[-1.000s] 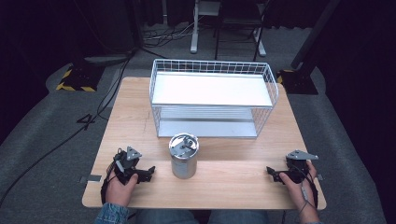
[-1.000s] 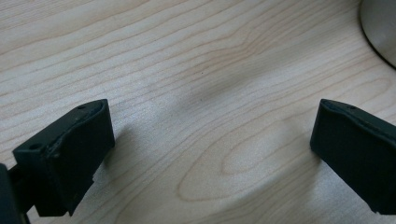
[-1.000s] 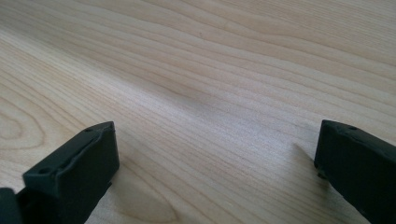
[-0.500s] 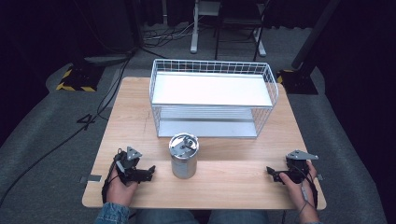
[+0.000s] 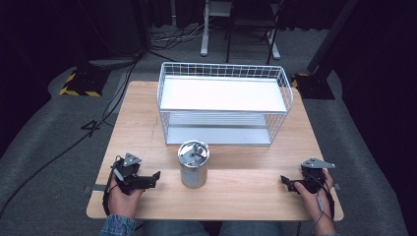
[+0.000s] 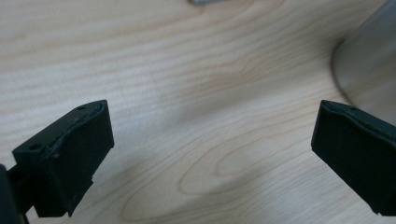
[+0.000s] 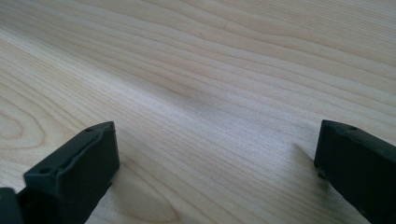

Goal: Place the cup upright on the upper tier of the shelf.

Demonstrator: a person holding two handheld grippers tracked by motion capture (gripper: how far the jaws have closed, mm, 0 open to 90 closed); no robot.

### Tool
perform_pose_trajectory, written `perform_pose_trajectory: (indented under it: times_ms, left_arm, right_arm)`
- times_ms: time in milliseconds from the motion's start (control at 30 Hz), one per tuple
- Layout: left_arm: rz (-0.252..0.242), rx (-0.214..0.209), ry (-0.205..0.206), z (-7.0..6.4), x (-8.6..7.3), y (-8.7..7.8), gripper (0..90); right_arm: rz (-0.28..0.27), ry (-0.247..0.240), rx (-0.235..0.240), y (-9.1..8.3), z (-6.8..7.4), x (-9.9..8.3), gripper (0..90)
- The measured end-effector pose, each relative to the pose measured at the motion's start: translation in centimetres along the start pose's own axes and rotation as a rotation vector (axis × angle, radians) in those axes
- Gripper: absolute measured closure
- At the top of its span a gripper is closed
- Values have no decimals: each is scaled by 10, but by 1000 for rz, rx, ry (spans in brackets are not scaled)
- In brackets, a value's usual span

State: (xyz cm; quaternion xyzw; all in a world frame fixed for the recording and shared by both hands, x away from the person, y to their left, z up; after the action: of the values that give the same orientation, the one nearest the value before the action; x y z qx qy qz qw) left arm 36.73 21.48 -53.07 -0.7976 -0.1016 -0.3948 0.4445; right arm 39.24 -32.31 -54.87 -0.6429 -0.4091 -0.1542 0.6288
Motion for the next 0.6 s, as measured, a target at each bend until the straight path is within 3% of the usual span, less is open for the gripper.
perform_pose_trajectory:
  times_ms: [400,600]
  left_arm:
    - [-123,-24,120,-23,19,-20,0]
    - [-189,-60,181,-46,32,-27,0]
  right_arm:
    - [0,0,0,0,0,0,4]
    - [0,0,0,0,0,0,4]
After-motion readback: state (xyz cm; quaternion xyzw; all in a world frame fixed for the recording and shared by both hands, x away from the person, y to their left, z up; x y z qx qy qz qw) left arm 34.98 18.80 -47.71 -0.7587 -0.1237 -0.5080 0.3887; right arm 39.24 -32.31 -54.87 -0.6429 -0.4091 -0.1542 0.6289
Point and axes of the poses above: each handheld gripper's, and its own axes: y roughly forward along the jaws, x roughly out of its top, z roughly to its left, the point moved 6 cm from there along y, roughly forward along the jaws, and after that the axes turned 13 degrees about -x, right-handed, at the moved point
